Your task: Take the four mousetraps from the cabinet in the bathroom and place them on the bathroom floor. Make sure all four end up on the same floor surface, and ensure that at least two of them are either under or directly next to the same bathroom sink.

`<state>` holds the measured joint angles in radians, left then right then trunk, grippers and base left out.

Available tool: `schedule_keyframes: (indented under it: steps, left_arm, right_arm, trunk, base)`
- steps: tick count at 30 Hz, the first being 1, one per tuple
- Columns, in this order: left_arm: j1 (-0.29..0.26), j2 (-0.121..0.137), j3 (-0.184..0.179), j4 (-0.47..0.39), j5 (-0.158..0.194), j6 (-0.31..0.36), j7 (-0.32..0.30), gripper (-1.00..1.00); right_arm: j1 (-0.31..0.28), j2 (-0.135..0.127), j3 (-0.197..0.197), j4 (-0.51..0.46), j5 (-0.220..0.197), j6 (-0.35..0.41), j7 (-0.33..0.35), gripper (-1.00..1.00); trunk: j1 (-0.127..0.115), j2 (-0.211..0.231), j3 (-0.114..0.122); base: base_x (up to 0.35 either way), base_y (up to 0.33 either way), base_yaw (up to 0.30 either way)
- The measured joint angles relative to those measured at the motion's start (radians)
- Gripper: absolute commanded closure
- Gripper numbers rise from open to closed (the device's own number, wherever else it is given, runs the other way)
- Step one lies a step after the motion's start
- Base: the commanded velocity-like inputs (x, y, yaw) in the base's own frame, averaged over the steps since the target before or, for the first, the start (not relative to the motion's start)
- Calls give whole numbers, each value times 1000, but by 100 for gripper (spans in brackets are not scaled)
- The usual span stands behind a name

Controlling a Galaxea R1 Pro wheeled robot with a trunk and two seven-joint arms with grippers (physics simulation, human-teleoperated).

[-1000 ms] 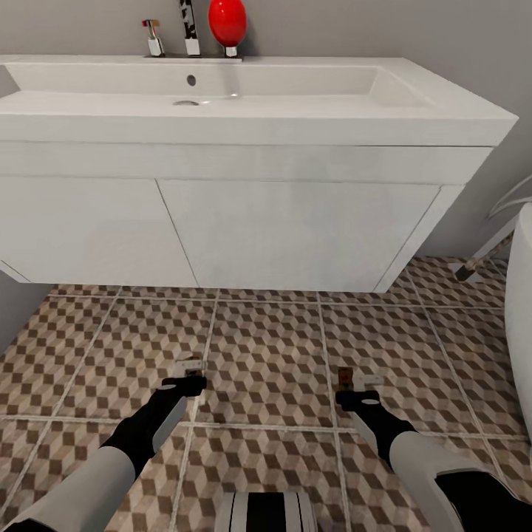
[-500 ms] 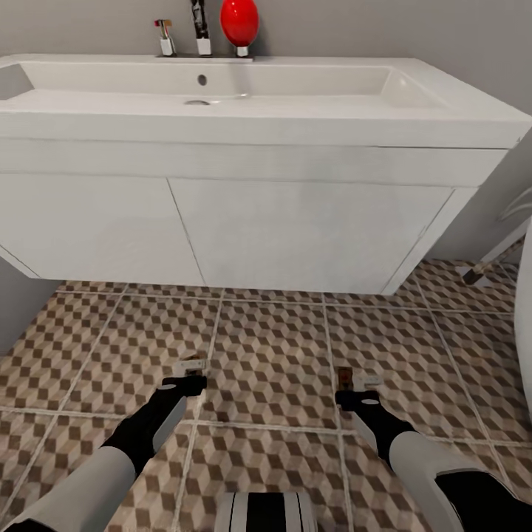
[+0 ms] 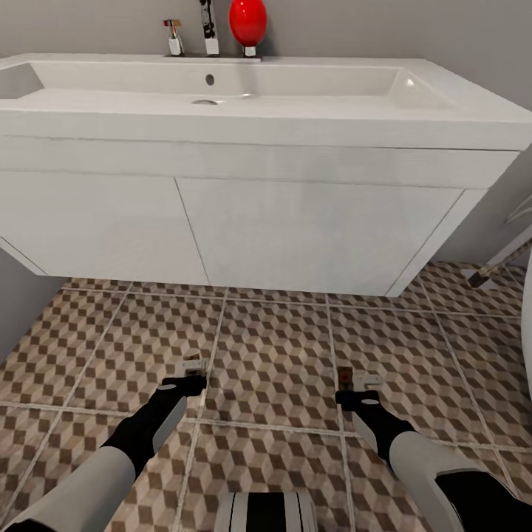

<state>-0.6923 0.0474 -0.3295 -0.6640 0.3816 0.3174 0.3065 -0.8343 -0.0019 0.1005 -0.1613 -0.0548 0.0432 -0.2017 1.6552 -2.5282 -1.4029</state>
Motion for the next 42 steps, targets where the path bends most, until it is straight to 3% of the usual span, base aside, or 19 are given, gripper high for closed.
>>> schedule_keyframes:
  steps: [9,23,42]
  left_arm:
    - [0,-1,0,4,0,0,0,100]
    - [0,-2,-2,10,-2,-2,0,100]
    - [0,-2,-2,5,-1,-2,1,100]
  right_arm:
    - [0,-1,1,0,3,-1,3,100]
    - [0,-2,2,0,3,-1,5,100]
    - [0,0,2,0,1,0,-3,100]
  trunk:
    - [0,0,0]
    - [0,0,0]
    - [0,0,0]
  base:
    - [31,0,0]
    - [262,0,0]
    - [21,0,-97]
